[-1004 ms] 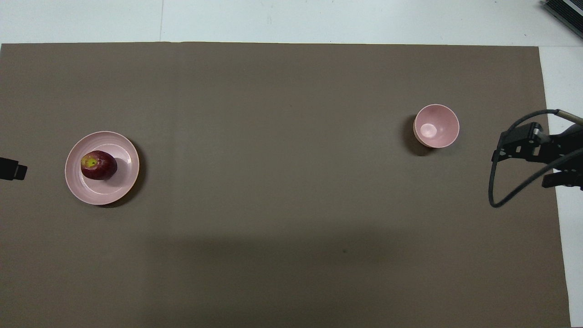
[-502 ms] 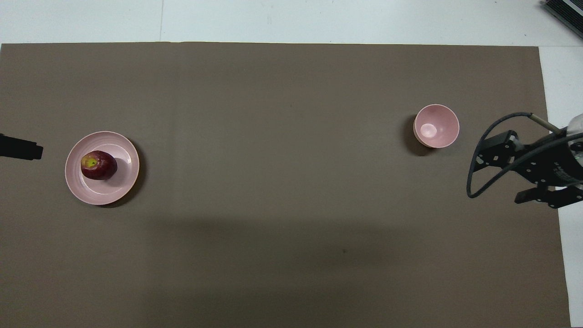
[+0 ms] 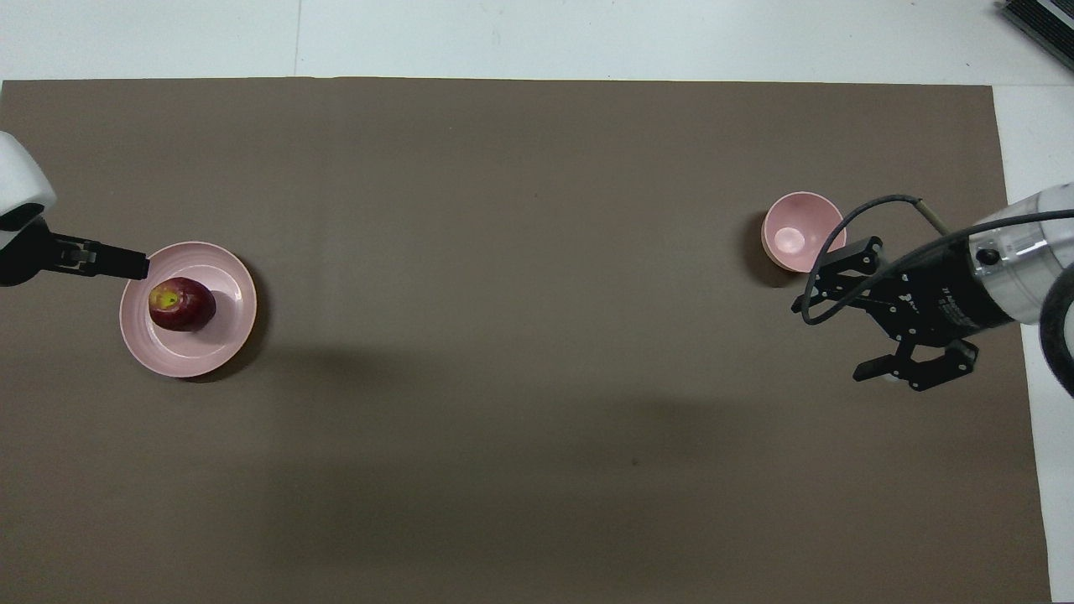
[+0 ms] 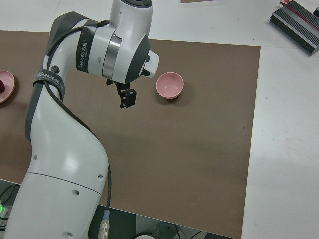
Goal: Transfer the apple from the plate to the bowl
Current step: 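Reach the left gripper down to the apple while the right gripper advances, then grasp the red apple with the left gripper and lift it off the plate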
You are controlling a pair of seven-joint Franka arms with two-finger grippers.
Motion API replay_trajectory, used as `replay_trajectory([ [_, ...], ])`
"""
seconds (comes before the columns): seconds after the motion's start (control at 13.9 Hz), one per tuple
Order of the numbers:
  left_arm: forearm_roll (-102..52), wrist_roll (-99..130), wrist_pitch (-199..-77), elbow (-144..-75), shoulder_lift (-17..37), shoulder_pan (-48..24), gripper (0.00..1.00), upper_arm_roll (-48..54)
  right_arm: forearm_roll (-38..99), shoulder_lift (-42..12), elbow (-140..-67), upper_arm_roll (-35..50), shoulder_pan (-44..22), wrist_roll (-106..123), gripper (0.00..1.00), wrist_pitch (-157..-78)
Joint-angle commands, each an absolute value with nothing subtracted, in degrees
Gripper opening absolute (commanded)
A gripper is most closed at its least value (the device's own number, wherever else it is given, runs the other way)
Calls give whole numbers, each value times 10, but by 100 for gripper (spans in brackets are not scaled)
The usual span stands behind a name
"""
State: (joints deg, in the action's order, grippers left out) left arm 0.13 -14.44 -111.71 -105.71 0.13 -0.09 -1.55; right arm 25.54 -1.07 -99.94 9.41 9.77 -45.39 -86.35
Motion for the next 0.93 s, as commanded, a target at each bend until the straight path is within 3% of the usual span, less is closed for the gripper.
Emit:
replay_trajectory([
  [0.0, -3, -191, -1168, -1102, -1, 24, 100, -15, 327, -31, -1027, 97, 108, -460, 100, -880],
  [0.22, -3, -192, -1207, -1119, 40, 28, 100, -15, 393, -34, -1041, 97, 107, -461, 100, -913],
  [0.5, -3, -186, -1336, -1209, 57, 26, 100, -15, 424, -34, -1042, 97, 98, -473, 100, -927],
  [0.86, -4, -173, -1382, -1225, 84, 33, 100, -15, 433, -41, -1035, 98, 98, -499, 100, -949],
])
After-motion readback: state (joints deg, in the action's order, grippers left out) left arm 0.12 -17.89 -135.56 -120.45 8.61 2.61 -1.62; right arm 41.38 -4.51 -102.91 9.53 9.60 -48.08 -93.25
